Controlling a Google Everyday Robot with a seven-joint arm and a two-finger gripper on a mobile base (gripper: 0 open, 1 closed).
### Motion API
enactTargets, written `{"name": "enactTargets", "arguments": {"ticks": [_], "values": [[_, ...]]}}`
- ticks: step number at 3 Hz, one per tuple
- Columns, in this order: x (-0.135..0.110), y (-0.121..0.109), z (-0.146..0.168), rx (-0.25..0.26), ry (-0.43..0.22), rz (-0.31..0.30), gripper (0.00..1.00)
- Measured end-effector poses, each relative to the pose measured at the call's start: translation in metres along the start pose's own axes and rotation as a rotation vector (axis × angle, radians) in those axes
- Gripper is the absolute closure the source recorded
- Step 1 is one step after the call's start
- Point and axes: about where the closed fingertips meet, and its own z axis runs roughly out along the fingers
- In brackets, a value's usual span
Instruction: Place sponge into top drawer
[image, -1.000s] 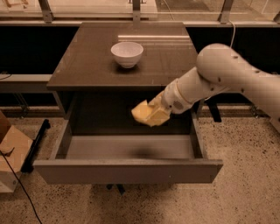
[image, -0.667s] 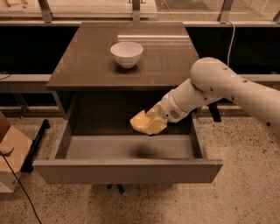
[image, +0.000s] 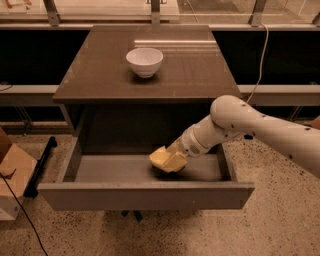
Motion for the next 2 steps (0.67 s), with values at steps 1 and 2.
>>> {"name": "enactTargets", "arguments": {"ticks": [1,2], "values": [[0.0012,0.0001,0.0039,-0.003,0.0,0.002,0.05],[0.0011,0.0005,0.0049,-0.005,0.0,0.002,0.0]]}}
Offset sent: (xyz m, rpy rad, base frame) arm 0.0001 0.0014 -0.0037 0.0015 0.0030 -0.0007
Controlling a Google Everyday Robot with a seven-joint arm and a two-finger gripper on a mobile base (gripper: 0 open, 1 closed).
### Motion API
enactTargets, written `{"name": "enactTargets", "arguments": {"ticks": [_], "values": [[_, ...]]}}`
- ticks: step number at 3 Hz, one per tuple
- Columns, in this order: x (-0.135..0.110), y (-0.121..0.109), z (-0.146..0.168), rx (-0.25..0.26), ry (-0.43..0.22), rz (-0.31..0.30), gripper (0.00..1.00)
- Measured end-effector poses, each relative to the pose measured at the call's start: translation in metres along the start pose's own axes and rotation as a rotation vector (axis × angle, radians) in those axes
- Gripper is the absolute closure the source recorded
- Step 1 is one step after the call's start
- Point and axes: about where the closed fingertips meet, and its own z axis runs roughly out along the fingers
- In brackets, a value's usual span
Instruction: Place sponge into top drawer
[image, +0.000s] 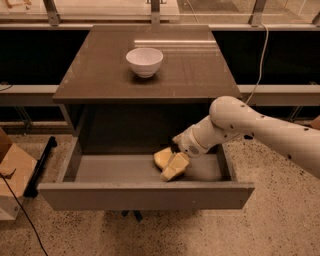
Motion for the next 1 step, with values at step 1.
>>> {"name": "enactTargets", "arguments": {"ticks": [1], "values": [[0.0,0.0,0.0,0.0,0.0,0.0,0.0]]}}
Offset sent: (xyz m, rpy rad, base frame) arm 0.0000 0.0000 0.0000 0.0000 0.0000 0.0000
